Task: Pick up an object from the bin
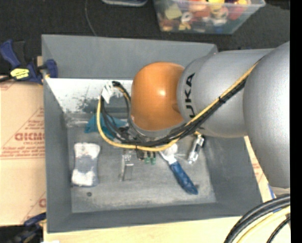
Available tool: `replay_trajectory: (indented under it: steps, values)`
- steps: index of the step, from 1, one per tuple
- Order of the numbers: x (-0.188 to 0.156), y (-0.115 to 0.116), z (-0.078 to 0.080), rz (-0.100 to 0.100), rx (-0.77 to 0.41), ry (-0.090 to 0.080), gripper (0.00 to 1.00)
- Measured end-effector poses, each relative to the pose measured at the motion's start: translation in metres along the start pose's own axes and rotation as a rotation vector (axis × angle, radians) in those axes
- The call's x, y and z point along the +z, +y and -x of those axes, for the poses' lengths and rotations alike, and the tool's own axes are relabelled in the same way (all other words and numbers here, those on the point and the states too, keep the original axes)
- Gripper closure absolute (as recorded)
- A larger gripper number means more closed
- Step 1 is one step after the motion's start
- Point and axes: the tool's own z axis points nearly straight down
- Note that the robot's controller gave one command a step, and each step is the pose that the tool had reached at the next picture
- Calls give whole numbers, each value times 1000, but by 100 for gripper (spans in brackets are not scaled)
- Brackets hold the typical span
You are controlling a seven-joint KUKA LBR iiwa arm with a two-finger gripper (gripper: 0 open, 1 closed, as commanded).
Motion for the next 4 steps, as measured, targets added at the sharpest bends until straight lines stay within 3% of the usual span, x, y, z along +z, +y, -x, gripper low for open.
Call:
replay_trajectory:
  steps: [1, 2, 3, 4]
  values:
    - [-4, -1, 2, 1, 4, -8, 0]
    - [92, 71, -22, 0, -127, -10, 0]
    - [32, 70, -24, 4, 35, -17, 0]
    - [61, 96, -37, -1, -139, -4, 0]
